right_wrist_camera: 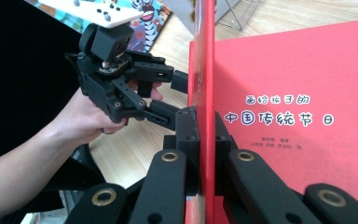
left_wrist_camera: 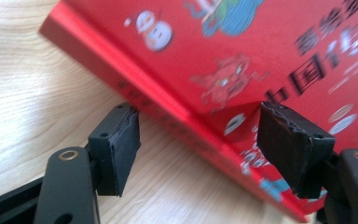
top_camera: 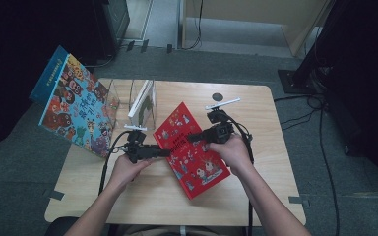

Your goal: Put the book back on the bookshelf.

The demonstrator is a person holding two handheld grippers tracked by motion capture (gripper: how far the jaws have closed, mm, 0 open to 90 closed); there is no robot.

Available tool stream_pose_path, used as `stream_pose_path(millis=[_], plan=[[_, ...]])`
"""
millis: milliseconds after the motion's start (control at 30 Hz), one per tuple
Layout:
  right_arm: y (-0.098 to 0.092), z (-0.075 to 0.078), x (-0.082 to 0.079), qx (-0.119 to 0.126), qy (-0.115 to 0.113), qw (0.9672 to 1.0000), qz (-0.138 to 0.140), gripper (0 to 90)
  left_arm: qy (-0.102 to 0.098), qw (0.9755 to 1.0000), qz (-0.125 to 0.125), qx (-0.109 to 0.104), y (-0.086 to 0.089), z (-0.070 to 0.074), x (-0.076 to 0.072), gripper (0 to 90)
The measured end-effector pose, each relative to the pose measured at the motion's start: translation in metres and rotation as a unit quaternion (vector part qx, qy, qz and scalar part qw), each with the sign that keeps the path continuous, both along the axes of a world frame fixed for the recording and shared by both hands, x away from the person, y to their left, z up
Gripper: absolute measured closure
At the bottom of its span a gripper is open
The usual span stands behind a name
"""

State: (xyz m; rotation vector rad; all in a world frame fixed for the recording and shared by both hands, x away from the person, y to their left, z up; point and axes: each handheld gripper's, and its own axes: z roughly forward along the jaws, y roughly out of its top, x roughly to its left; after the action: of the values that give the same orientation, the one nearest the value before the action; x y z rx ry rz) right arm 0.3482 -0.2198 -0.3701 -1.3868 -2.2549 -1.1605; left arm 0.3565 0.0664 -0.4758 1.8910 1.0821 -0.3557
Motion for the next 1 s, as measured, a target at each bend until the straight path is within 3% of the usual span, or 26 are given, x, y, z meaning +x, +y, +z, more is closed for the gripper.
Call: stream_pose_path(millis=[133, 233, 500, 567, 600, 633, 667, 767, 867, 1000], plan=[[0.000, -0.004, -0.002, 0.008, -0.010, 0.9999, 0.005, 88.4, 0.006, 1.0000, -0.006, 0.004, 0.001, 0.001, 0.002, 29.6], [-0.001, -0.006, -0.004, 0.019, -0.017, 0.9996, 0.007, 88.4, -0.016, 0.9998, -0.009, 0.010, 0.002, 0.005, 0.002, 29.2], [-0.009, -0.007, -0.011, 0.054, -0.054, 0.9967, 0.024, 88.5, -0.015, 0.9993, -0.011, -0.033, 0.003, 0.016, 0.005, 21.7], [-0.012, -0.010, -0.013, 0.071, -0.061, 0.9951, 0.032, 88.6, -0.024, 0.9986, -0.015, -0.045, 0.003, 0.019, 0.005, 19.6], [-0.013, -0.011, -0.013, 0.077, -0.064, 0.9943, 0.036, 88.7, -0.027, 0.9976, -0.019, -0.062, 0.004, 0.020, 0.006, 19.0], [-0.013, -0.013, -0.015, 0.084, -0.065, 0.9932, 0.048, 88.7, -0.025, 0.9968, -0.015, -0.074, 0.005, 0.023, 0.006, 17.1], [-0.013, -0.016, -0.016, 0.090, -0.073, 0.9915, 0.060, 88.7, -0.038, 0.9960, -0.004, -0.080, 0.007, 0.027, 0.004, 16.3], [-0.016, -0.024, -0.017, 0.104, -0.091, 0.9879, 0.070, 88.7, -0.061, 0.9949, 0.000, -0.080, 0.015, 0.034, 0.002, 27.8], [-0.022, -0.033, -0.013, 0.117, -0.096, 0.9853, 0.079, 87.0, -0.056, 0.9947, 0.000, -0.086, 0.020, 0.038, 0.002, 40.1], [-0.027, -0.041, -0.008, 0.086, -0.126, 0.9854, 0.075, 74.7, -0.060, 0.9939, -0.009, -0.092, 0.022, 0.042, 0.001, 55.8]])
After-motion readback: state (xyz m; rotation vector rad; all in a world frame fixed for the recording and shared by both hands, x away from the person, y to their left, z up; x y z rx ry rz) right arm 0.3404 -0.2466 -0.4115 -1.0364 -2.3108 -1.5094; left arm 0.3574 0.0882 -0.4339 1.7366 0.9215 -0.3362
